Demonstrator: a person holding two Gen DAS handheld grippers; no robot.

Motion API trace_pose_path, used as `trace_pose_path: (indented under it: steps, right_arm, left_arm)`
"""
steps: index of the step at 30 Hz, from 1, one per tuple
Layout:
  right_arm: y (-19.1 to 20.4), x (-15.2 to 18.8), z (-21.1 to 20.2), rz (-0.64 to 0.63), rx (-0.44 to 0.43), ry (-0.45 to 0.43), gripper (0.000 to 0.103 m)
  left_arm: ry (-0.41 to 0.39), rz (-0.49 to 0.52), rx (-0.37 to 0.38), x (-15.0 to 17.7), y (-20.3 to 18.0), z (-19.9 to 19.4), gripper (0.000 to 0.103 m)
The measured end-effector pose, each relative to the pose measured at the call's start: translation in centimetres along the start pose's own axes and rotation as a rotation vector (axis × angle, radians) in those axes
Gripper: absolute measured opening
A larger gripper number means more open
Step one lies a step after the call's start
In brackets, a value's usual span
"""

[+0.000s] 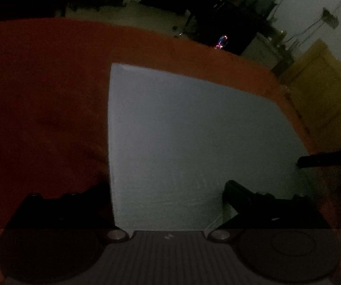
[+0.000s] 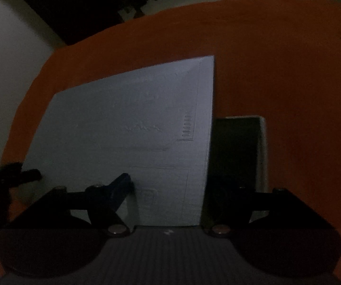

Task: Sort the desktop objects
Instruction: 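Lower the white lid onto the box rim with both tools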

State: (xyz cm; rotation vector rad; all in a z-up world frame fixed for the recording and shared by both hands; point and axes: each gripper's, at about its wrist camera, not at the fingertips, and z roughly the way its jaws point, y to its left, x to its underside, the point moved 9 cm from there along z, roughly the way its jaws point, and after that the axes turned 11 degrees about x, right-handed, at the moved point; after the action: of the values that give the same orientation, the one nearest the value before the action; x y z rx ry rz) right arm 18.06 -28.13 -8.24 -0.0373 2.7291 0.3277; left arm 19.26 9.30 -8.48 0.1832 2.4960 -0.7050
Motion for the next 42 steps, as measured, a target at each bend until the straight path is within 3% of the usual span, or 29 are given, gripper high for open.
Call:
trace_pose_path:
  steps: [6,11,15,19,22,26,28,30,33,34,37,39,42]
  right_arm:
    - [-1.3,3.0,-5.1,-0.047,0.033,-0.1,0.075]
    - [-5.0,5.5,-6.4,0.103,-0.028,-0.133,0.076]
    - [-8.8,8.2,-4.4,0.179,0.031,-0.093,0.078]
    - [-10.2,9.1,-2.8,0.201,0.045,-0.069,0.088]
    - [-9.3,7.9,-2.3,0.185,0.038,-0.083,0.089]
    - [-8.6,8.6,-0.6,0.125,-0.031,-0.041,0.09]
    - [-7.3,9.6,-0.8,0.036,0.013,-0.058,0.093]
    - [-6.3,10.4,-1.1,-0.076,0.078,-0.083,0.094]
    - [-5.9,11.7,-2.9,-0.121,0.114,-0.104,0.094]
    - [-5.1,12.1,-2.7,-0.121,0.058,-0.084,0.091]
    - [-2.6,13.6,-2.1,-0.121,-0.125,-0.017,0.089]
    - [-2.7,13.3,-1.6,-0.157,0.0,-0.111,0.088]
    - [-3.0,13.4,-1.2,-0.223,0.081,-0.163,0.088]
  left_arm:
    - [-0.022,0.118,-0.062,0.4,-4.3,-0.9,0.103]
    - [0.036,0.193,-0.134,2.8,-6.3,1.4,0.102]
    - [0.024,0.336,-0.253,3.2,-6.8,3.3,0.102]
    - [0.006,0.239,-0.238,2.0,-5.4,3.3,0.102]
    - [0.01,0.146,-0.221,1.0,-3.5,3.9,0.102]
    - [0.088,0.069,-0.055,3.0,-3.5,5.1,0.102]
    - [0.11,0.08,-0.006,4.2,-4.4,5.3,0.103]
    - [0.102,0.133,-0.049,4.5,-5.3,5.1,0.103]
    - [0.102,0.11,-0.032,4.4,-5.7,4.1,0.101]
    - [0.09,0.104,-0.011,4.2,-5.9,3.9,0.101]
    - [0.094,0.078,-0.067,5.5,-4.7,4.2,0.103]
    - [0.077,0.058,-0.081,6.3,-4.4,3.8,0.103]
    - [0.063,0.076,-0.09,6.6,-4.5,3.4,0.103]
